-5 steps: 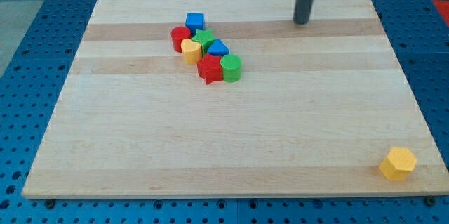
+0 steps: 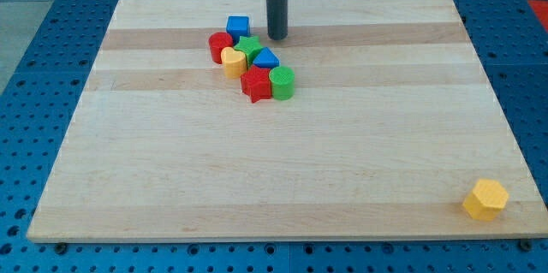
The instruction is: Place your arm in between red circle and green star
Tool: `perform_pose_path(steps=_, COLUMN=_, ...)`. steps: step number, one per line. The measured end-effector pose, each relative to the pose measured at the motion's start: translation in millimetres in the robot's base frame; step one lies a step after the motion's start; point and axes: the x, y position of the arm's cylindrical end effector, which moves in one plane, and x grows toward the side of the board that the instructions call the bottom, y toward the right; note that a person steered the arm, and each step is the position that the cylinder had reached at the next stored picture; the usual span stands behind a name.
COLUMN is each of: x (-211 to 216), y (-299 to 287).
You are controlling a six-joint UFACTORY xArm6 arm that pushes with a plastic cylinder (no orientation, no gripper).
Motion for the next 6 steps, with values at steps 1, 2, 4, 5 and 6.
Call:
perform_pose_path(steps=1, x=7, y=-27)
perform_pose_path(steps=2, x=8, y=-52)
perform_pose_path(steps=4, x=38, y=-72)
perform_pose_path(steps=5, x=51, y=-72)
perform_pose_path(steps=6, x=65, y=-72)
